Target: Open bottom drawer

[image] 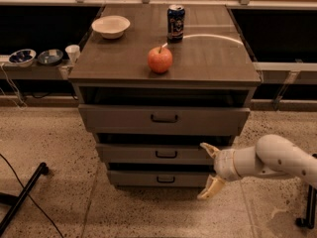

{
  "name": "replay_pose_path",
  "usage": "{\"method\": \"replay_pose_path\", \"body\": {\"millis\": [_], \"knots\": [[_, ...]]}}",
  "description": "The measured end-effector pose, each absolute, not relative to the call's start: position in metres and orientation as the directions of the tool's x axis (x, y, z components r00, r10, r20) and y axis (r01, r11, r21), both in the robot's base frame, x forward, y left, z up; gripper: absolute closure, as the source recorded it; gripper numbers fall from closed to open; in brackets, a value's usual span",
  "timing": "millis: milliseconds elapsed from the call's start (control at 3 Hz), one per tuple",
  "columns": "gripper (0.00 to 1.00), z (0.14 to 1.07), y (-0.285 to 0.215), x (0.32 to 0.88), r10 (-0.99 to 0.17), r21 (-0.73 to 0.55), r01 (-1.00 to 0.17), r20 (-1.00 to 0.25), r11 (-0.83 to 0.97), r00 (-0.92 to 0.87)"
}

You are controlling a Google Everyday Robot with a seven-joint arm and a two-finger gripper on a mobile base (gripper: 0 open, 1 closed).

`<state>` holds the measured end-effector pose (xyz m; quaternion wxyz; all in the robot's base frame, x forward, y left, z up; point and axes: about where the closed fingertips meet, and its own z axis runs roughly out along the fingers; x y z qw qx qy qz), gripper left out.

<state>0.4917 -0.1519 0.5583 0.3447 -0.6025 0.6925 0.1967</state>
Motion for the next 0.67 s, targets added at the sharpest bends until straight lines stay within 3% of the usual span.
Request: {"method": "replay_pose_path", "body": {"millis": [333,667], "knots": [[0.00,0.481,-0.138,0.496,-0.590,-0.130,-0.968,-0.807,0.215,-0.023],[0.00,0.476,-0.149,0.508,-0.427,-0.117,-0.960,-0.904,0.254,-0.003]]}}
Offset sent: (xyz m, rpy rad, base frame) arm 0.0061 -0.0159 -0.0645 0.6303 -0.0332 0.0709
